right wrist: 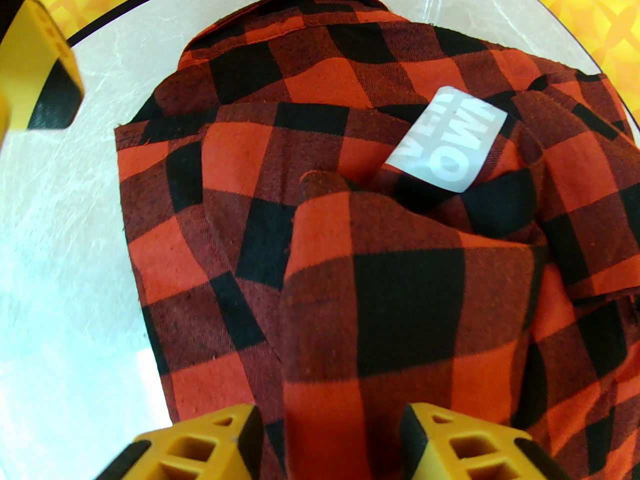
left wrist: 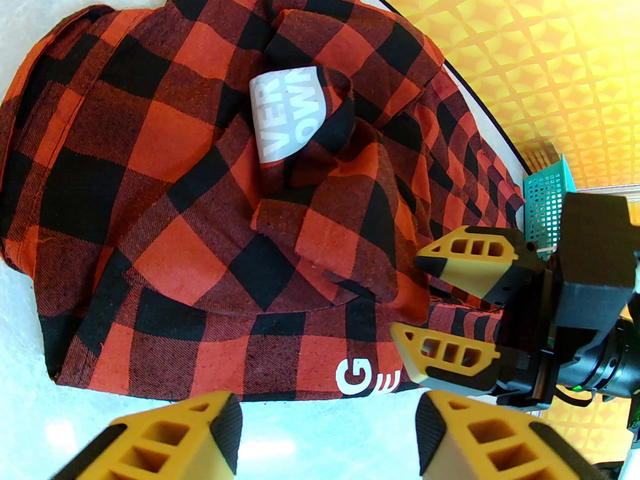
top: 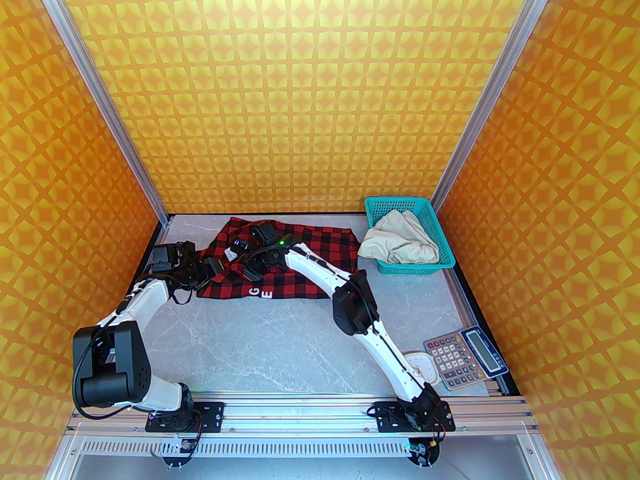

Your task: Fold and stack the mixed laundry pile

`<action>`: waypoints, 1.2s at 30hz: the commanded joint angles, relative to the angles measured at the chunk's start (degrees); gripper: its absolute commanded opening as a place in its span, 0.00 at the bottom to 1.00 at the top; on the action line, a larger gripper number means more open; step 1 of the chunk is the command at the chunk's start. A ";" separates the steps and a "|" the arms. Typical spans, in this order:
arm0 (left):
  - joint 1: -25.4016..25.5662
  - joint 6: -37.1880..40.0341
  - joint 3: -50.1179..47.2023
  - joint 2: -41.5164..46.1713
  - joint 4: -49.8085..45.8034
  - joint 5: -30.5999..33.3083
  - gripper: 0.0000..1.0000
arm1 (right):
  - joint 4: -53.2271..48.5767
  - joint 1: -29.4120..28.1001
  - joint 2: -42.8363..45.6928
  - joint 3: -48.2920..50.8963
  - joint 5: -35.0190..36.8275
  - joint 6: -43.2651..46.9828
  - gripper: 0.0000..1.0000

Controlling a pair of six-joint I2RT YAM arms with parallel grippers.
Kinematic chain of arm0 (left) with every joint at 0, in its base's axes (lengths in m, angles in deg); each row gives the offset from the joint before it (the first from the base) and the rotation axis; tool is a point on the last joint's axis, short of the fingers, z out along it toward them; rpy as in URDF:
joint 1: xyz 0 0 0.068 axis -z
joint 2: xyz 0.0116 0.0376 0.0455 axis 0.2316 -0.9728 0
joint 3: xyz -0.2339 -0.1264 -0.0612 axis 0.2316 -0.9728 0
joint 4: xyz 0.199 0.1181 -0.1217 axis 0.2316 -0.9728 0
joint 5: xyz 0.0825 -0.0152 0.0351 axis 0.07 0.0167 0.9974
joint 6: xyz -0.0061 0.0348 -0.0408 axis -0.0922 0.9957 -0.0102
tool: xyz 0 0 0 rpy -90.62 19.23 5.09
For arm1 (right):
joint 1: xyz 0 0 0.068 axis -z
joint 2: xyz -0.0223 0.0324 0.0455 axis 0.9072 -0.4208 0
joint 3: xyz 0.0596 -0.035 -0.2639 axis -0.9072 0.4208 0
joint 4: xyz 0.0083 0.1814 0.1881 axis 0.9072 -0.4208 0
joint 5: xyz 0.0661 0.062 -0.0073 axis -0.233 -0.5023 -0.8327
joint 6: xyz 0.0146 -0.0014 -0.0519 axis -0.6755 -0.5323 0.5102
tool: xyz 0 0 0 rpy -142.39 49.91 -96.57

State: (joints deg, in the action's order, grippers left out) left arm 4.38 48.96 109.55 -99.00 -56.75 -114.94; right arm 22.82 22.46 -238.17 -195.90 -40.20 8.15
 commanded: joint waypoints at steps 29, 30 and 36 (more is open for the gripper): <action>-0.36 -2.01 -2.46 -4.21 8.29 -3.93 0.56 | 21.56 9.80 29.68 34.57 -0.52 -41.54 0.00; -0.39 -2.08 -2.57 -4.24 8.48 -4.11 0.56 | 23.06 10.14 30.80 37.11 0.35 -44.34 0.00; -0.30 -2.24 -3.44 -4.05 9.38 -4.80 0.56 | 25.26 11.10 37.53 46.40 7.68 -50.90 0.00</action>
State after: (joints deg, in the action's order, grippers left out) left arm 4.33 47.47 107.19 -102.71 -49.01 -118.04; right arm 45.07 32.91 -205.84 -151.39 -37.54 -37.07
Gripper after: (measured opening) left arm 0.557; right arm 0.045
